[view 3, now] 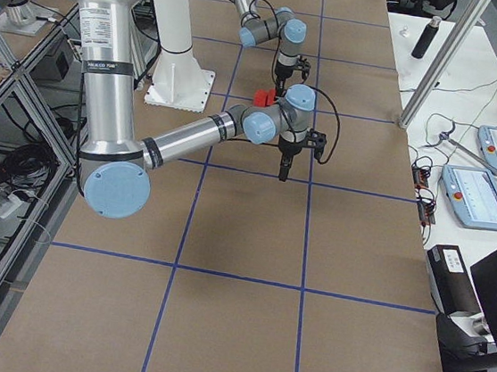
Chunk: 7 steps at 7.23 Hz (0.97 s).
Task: Form red blocks into L shape at center
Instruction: 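Lower the cube against the center cube and open the left gripper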
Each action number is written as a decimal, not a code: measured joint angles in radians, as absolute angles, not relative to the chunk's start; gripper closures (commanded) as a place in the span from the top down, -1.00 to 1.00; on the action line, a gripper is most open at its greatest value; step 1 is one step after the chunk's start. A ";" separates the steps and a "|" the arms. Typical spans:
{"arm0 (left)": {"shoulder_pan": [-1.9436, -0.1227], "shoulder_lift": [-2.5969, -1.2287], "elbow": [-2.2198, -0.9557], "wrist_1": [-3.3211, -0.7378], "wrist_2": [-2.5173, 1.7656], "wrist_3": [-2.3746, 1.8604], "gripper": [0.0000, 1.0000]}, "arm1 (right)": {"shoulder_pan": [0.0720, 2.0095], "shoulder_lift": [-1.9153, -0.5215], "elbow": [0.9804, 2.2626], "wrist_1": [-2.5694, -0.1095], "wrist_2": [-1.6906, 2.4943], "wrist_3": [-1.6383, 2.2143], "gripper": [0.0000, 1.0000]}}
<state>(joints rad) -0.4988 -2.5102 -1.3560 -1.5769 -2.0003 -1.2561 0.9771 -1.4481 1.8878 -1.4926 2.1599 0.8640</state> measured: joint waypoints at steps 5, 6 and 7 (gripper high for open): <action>-0.490 -2.509 -1.357 -1.578 -2.002 -1.255 -1.00 | 0.977 -1.448 1.887 -1.493 2.160 0.865 1.00; -0.490 -2.509 -1.357 -1.578 -2.002 -1.256 -1.00 | 0.977 -1.448 1.887 -1.493 2.160 0.865 1.00; -0.489 -2.509 -1.358 -1.578 -2.002 -1.256 -0.85 | 0.977 -1.448 1.887 -1.493 2.160 0.865 1.00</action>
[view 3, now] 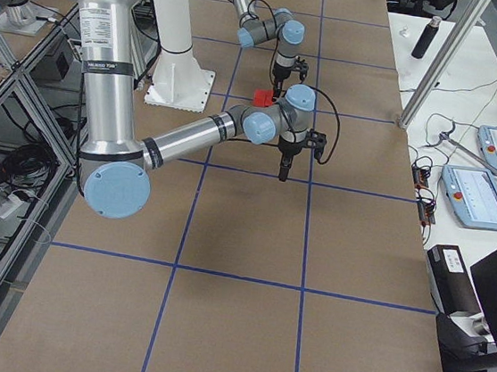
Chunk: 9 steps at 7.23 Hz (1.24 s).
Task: Form red blocks into L shape at center
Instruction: 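Lower the cube against the center cube and open the left gripper, then move the left gripper over to the farthest-out red cube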
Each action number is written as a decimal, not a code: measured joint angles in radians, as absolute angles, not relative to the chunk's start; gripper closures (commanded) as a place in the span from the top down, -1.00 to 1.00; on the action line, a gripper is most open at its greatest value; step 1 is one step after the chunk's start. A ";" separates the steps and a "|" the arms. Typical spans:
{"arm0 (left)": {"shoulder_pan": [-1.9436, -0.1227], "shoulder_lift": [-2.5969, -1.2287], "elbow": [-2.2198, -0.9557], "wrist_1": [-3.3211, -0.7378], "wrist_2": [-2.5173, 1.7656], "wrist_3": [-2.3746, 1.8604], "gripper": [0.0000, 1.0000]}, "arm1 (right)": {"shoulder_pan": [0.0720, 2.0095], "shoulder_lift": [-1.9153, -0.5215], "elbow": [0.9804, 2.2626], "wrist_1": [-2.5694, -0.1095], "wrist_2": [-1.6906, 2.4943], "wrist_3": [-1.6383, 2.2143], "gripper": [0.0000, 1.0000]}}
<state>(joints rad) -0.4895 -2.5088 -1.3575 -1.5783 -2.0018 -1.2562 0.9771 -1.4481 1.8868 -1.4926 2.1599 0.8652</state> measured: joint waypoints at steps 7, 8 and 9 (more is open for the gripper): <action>-0.484 -2.510 -1.359 -1.587 -2.003 -1.258 0.99 | 0.976 -1.447 1.885 -1.493 2.160 0.865 1.00; -0.489 -2.509 -1.368 -1.587 -2.003 -1.256 1.00 | 0.976 -1.447 1.885 -1.493 2.160 0.865 1.00; -0.507 -2.484 -1.408 -1.586 -2.006 -1.250 1.00 | 0.976 -1.446 1.885 -1.493 2.159 0.865 1.00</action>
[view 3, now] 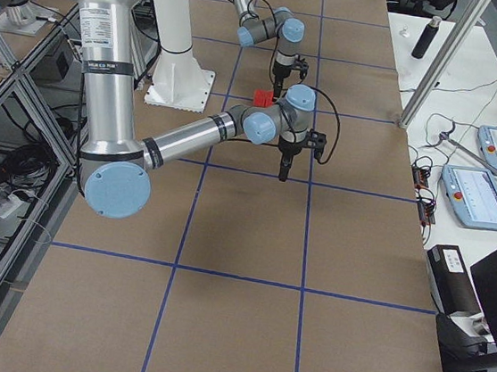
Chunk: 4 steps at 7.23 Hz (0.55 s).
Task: Form red blocks into L shape at center
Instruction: 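Move the left gripper over to the farthest-out red cube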
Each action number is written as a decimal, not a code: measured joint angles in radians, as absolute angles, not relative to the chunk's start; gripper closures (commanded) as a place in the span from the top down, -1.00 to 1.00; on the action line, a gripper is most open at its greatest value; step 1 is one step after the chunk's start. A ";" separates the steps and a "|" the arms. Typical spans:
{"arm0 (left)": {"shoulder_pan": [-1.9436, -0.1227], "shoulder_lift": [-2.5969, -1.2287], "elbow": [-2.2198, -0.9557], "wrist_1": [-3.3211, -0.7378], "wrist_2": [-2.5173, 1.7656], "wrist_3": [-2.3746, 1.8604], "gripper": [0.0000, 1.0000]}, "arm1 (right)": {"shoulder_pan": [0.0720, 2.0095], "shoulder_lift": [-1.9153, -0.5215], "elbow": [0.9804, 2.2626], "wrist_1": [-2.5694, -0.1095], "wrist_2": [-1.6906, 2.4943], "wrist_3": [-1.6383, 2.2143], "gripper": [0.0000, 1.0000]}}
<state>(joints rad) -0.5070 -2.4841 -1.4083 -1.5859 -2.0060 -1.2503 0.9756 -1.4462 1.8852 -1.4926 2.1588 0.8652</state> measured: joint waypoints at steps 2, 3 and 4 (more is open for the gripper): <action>-0.557 -2.249 -1.661 -1.579 -2.012 -1.143 1.00 | 0.976 -1.445 1.885 -1.493 2.158 0.865 1.00; -0.602 -2.082 -1.812 -1.578 -2.019 -1.050 1.00 | 0.976 -1.444 1.885 -1.493 2.158 0.865 1.00; -0.659 -1.939 -1.912 -1.578 -2.035 -0.946 1.00 | 0.976 -1.444 1.885 -1.493 2.158 0.865 1.00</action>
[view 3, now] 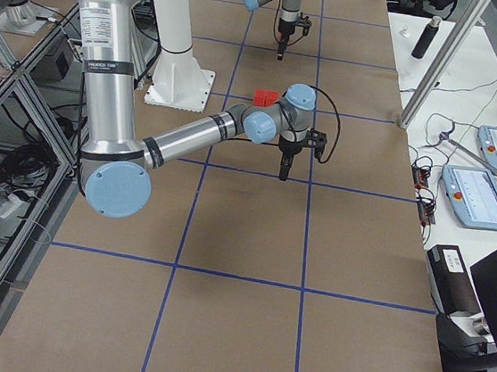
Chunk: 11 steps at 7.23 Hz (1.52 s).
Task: Form red blocks into L shape at center
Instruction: 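Move the left gripper over to the farthest-out red cube, then lower the left gripper onto that red cube and close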
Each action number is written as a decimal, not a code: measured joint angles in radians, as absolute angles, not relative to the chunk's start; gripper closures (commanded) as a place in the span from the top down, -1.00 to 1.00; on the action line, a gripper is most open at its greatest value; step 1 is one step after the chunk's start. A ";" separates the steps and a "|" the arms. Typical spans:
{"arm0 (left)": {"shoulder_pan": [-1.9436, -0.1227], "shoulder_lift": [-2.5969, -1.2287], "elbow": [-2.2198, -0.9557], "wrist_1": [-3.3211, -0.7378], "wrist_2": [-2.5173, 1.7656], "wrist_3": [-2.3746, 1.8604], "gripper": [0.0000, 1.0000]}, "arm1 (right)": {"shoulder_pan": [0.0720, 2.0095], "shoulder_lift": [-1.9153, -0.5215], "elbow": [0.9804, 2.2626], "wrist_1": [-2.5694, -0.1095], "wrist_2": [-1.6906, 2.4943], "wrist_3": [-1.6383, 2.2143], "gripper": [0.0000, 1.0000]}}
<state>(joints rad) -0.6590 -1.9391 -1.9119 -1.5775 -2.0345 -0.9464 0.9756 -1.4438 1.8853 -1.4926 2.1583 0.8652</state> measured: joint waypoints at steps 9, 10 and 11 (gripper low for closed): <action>-0.836 -1.591 -1.952 -1.693 -2.061 -0.537 1.00 | 0.974 -1.440 1.889 -1.491 2.158 0.867 1.00; -0.833 -1.601 -1.926 -1.694 -2.062 -0.559 1.00 | 0.974 -1.439 1.889 -1.491 2.158 0.869 1.00; -0.830 -1.616 -1.897 -1.695 -2.063 -0.593 1.00 | 0.974 -1.438 1.888 -1.491 2.158 0.870 1.00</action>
<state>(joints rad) -0.8301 -1.6157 -1.8968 -1.6945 -2.0629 -0.5925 0.9741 -1.4385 1.8877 -1.4910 2.1583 0.8701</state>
